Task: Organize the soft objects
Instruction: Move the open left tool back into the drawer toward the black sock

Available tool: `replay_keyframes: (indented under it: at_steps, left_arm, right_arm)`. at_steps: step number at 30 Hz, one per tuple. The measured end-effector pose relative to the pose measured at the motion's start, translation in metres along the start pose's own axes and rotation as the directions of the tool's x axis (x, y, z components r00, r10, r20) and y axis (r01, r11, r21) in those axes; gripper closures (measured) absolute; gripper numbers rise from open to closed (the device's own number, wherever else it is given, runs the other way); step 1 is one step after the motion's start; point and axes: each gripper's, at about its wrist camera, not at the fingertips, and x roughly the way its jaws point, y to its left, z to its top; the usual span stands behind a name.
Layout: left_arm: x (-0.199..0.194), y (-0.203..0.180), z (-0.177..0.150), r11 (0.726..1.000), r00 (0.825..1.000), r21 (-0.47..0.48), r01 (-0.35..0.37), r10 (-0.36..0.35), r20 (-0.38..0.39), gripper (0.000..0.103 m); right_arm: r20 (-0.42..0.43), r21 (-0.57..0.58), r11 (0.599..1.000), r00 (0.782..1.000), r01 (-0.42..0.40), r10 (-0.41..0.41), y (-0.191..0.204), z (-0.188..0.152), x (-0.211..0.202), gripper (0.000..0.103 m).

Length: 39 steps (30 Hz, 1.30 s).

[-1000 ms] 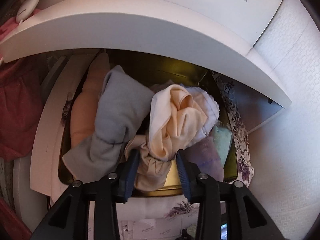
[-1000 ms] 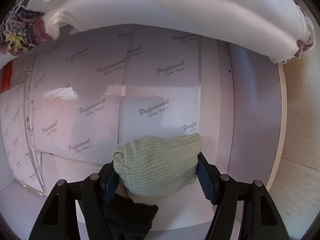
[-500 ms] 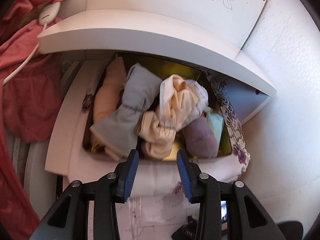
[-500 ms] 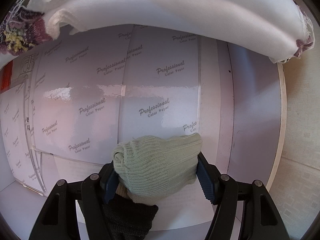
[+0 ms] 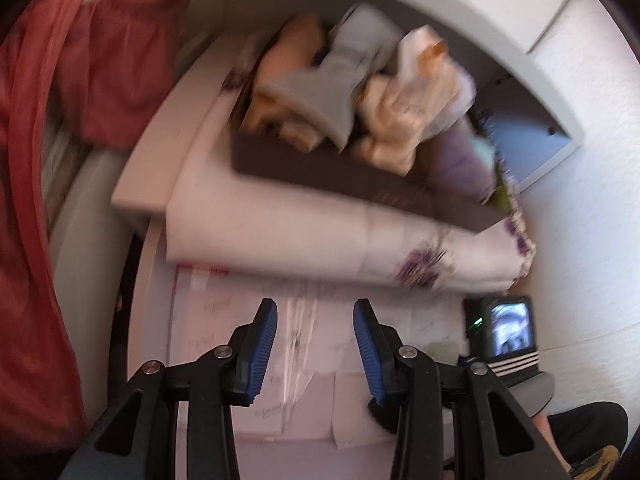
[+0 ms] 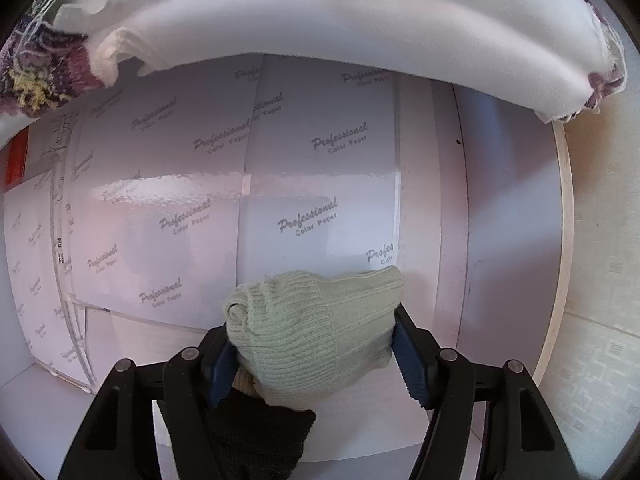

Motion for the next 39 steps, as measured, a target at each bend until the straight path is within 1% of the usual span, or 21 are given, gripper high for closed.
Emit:
replay_keyframes:
  at_steps: [2, 6, 8, 10, 14, 17, 22, 27, 30, 34, 35, 39]
  left_arm:
    - [0.011, 0.005, -0.009, 1.0, 0.999, -0.009, -0.007, 0.007, -0.04, 0.063]
    - [0.032, 0.014, -0.023, 0.999, 0.993, 0.0, -0.051, 0.051, -0.104, 0.063]
    - [0.043, 0.018, -0.029, 0.999, 0.987, -0.002, -0.054, 0.053, -0.153, 0.063]
    - [0.051, 0.018, -0.034, 0.998, 0.982, 0.001, -0.06, 0.059, -0.182, 0.063]
    - [0.064, 0.013, -0.042, 0.998, 0.968, 0.035, -0.048, 0.055, -0.245, 0.063]
    - [0.07, 0.008, -0.045, 0.997, 0.961, 0.062, -0.038, 0.053, -0.272, 0.063]
    - [0.078, 0.005, -0.052, 0.997, 0.951, 0.076, -0.014, 0.037, -0.307, 0.063]
    - [0.086, 0.001, -0.055, 0.995, 0.94, 0.094, -0.012, 0.043, -0.338, 0.063]
    - [0.086, 0.0, -0.058, 0.995, 0.937, 0.102, -0.008, 0.043, -0.345, 0.063]
    - [0.091, -0.007, -0.062, 0.993, 0.934, 0.12, 0.009, 0.035, -0.356, 0.063]
    - [0.091, -0.008, -0.063, 0.994, 0.931, 0.112, 0.018, 0.024, -0.365, 0.063]
    - [0.094, -0.014, -0.068, 0.99, 0.925, 0.134, 0.04, 0.014, -0.381, 0.063]
  right_arm:
    - [0.002, 0.0, 1.0, 1.0, -0.004, 0.004, 0.0, 0.0, 0.0, 0.035]
    - [0.008, 0.012, 1.0, 1.0, -0.018, 0.018, -0.004, -0.001, -0.001, 0.036]
    - [0.009, 0.011, 1.0, 1.0, -0.021, 0.021, -0.005, -0.001, -0.001, 0.036]
    - [0.011, 0.011, 1.0, 1.0, -0.024, 0.024, -0.008, -0.003, -0.002, 0.037]
    - [0.014, 0.033, 0.999, 0.999, -0.043, 0.042, -0.015, -0.002, -0.003, 0.038]
    - [0.015, 0.061, 0.996, 0.998, -0.065, 0.064, -0.023, -0.002, -0.004, 0.04]
    - [0.017, 0.085, 0.993, 0.997, -0.083, 0.082, -0.033, -0.001, -0.008, 0.04]
    - [0.02, 0.084, 0.993, 0.997, -0.078, 0.077, -0.037, 0.0, -0.014, 0.04]
    - [0.023, 0.09, 0.993, 0.997, -0.076, 0.074, -0.036, -0.001, -0.022, 0.04]
    - [0.032, 0.094, 0.993, 0.997, -0.073, 0.07, -0.036, -0.001, -0.031, 0.04]
    - [0.033, 0.096, 0.993, 0.997, -0.073, 0.07, -0.036, -0.001, -0.033, 0.04]
    - [0.034, 0.099, 0.993, 0.998, -0.065, 0.061, -0.034, 0.002, -0.042, 0.04]
